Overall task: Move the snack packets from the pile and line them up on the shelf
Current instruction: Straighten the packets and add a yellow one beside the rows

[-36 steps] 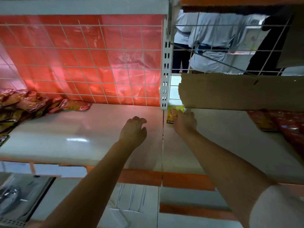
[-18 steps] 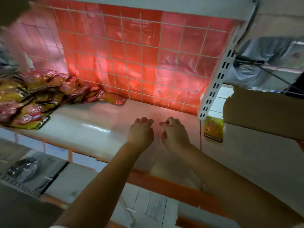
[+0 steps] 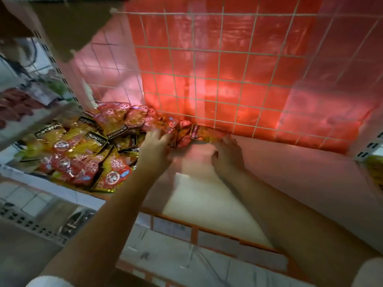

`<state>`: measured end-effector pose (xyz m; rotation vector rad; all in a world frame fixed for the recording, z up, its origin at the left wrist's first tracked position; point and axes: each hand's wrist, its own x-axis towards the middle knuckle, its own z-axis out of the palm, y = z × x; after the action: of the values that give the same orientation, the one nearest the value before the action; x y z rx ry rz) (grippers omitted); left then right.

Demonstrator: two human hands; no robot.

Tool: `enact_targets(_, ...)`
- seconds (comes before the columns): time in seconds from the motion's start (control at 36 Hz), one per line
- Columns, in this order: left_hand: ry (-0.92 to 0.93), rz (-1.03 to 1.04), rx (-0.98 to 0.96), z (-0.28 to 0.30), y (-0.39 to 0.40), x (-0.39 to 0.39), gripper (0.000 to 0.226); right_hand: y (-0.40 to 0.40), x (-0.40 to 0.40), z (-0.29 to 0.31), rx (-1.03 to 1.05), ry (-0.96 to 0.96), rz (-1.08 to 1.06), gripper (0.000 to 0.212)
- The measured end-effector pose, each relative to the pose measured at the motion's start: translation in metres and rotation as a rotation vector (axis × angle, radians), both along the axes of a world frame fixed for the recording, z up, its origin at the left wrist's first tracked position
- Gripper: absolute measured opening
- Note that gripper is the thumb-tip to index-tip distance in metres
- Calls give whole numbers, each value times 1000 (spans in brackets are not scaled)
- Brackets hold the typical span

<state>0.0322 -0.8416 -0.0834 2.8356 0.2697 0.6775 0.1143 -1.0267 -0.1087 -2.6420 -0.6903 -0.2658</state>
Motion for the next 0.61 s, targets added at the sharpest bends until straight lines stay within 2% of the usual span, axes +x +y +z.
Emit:
enact_targets(0.14, 33, 80, -126, 6, 45, 19, 31, 41, 24, 6, 63, -7, -103, 35)
enact_targets(0.25, 188, 198, -264, 5, 57, 33, 58, 49, 43, 0, 57, 141, -168, 32)
enact_targets(0.33, 225, 239, -317, 5, 59, 42, 73, 48, 48, -8, -58, 177, -162, 46)
enact_targets(0.39, 263, 267, -341, 7, 61, 50, 79, 47, 47, -7, -26, 147, -170, 52)
enact_targets(0.5, 263, 245, -319, 4, 65, 55, 79, 45, 44, -2, -24, 143, -177, 28)
enact_targets(0.61, 216, 229, -317, -2, 61, 51, 82, 39, 43, 4, -53, 215, -216, 23)
